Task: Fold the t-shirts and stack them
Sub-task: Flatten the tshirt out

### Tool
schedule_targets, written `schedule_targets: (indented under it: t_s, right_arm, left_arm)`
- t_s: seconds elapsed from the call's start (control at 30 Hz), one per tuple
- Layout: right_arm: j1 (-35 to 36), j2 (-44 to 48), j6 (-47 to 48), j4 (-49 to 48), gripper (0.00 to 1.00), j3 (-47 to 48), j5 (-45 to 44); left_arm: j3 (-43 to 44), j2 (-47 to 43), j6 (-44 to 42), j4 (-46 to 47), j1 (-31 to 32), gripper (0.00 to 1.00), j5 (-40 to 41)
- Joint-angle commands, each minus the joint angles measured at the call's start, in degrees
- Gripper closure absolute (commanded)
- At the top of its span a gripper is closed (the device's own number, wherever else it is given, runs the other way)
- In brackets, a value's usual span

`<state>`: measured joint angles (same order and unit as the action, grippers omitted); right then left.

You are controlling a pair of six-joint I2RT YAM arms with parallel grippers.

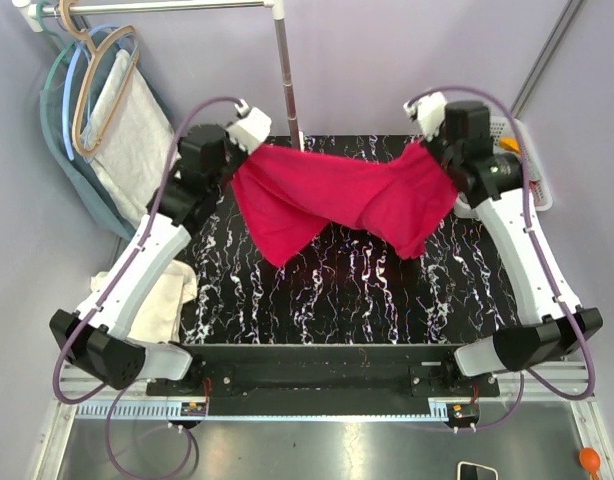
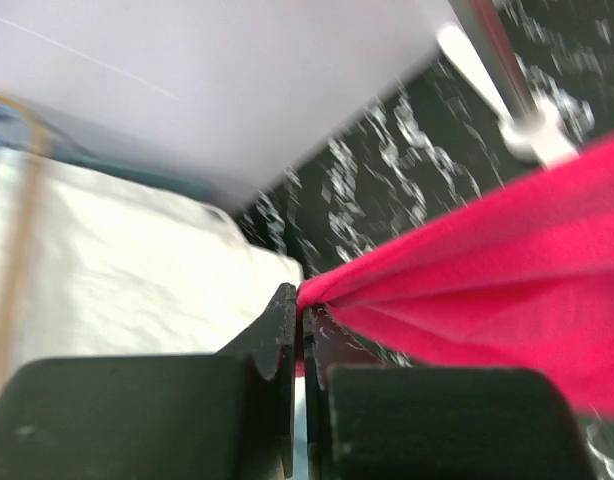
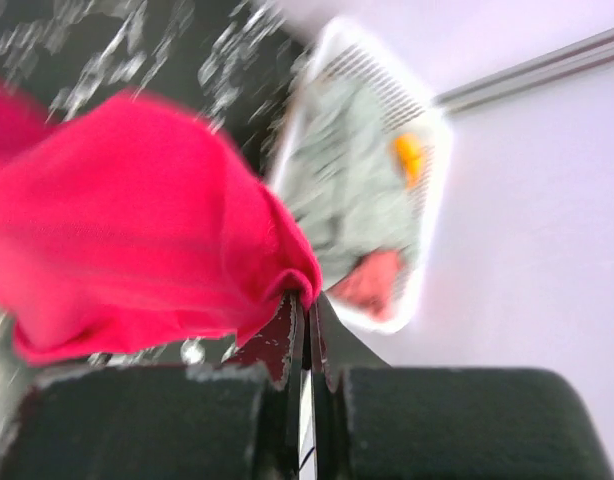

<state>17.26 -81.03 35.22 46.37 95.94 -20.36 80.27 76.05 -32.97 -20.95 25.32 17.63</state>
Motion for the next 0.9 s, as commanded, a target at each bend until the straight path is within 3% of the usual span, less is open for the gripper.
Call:
schedule_targets:
  t_s: [0.0, 0.3, 0.47, 0.87]
  right_arm:
    - [-3.28, -4.99, 5.29, -5.50, 1.00, 14.15, -1.35]
    - [-4.60, -15.11, 11.09, -6.56, 1.00, 38.32, -3.72]
    - [-4.60, -13.98, 10.74, 0.38, 1.00, 43.89, -1.35]
    - [-4.60, -4.06, 14.96, 5.22, 1.00, 47.33, -0.56]
  left_arm:
    - [13.05, 0.58, -0.78, 4.16, -1.15, 1.00, 3.99]
    - [25.37, 4.81, -4.29, 7.25, -1.94, 1.00, 7.87]
    - [19.34, -1.68, -4.73, 4.78, -1.59, 1.00, 5.93]
    - [10.35, -16.98, -8.60, 2.06, -1.42, 1.00, 6.72]
